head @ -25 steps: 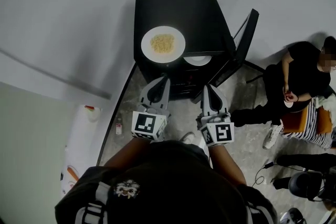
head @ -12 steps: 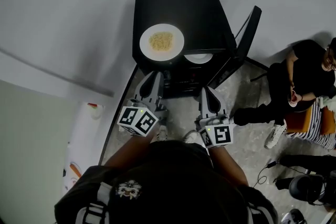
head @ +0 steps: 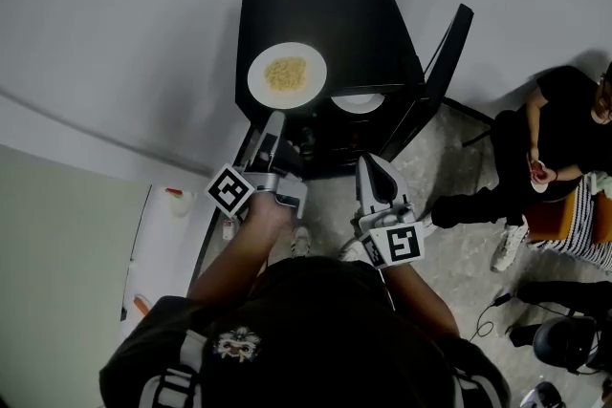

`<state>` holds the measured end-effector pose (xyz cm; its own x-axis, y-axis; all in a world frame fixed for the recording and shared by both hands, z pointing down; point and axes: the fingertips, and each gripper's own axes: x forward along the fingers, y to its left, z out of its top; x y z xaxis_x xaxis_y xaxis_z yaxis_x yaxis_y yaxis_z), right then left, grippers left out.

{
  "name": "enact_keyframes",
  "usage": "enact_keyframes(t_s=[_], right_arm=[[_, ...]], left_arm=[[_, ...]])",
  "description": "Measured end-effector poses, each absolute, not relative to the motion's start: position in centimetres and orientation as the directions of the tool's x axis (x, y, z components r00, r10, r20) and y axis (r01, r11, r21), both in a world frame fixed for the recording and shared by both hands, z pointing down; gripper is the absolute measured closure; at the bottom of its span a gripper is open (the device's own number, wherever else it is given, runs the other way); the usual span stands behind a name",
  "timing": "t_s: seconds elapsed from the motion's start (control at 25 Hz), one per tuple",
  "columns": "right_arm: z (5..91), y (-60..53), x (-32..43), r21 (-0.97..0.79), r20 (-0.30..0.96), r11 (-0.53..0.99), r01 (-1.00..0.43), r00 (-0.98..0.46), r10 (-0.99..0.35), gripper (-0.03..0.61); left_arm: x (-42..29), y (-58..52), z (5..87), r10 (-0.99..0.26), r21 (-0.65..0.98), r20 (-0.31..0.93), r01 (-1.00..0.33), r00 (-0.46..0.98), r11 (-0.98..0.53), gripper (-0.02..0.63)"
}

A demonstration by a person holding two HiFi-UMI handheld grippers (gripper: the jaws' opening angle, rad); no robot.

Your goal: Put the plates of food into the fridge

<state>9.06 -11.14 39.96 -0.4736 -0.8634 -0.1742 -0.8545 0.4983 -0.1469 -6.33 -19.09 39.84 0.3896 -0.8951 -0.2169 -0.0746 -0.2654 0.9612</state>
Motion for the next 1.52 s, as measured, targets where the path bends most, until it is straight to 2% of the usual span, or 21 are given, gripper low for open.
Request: enact_keyframes(t_s=[0.24, 0.48, 0.72, 0.92, 1.16, 1.52], right_arm=[[40.8, -10.9, 11.5, -0.182, -0.157, 0.461, -0.869, -0.437, -0.886, 0.553], [43.1, -10.6, 13.3, -0.213, -0.049, 0.457, -0.864, -0.458, -0.888, 0.552], [43.6, -10.2, 14.1, -0.24, -0.098, 0.479, -0.845, -0.47, -0.877, 0.552], [44.3, -9.3, 14.6, -0.24, -0.06, 0.481, -0.843, -0.482, -0.874, 0.552], [43.3, -8.7, 14.8, -0.269, -0.09, 0.494, -0.827, -0.489, -0.868, 0.552], [44.1, -7.5, 13.9, -0.271, -0.073, 0.531, -0.803, -0.532, -0.843, 0.552]], left_arm=[[-6.5, -20.6, 40.1, -0.913, 0.971, -0.238, 0.064, 0.333, -0.23, 0.422], [-6.3, -21.8, 41.0, -0.944, 0.986, -0.163, 0.066, 0.287, -0.151, 0.422], [-6.5, -22.6, 41.3, -0.968, 0.996, -0.083, 0.059, 0.236, -0.071, 0.427], [-6.4, -22.1, 41.3, -0.98, 0.999, -0.024, 0.051, 0.199, -0.014, 0.485], [-6.4, -21.3, 39.9, -0.985, 0.999, -0.017, 0.036, 0.172, -0.011, 0.556], [-5.6, -19.3, 39.8, -0.977, 0.998, -0.048, 0.037, 0.208, -0.041, 0.561]])
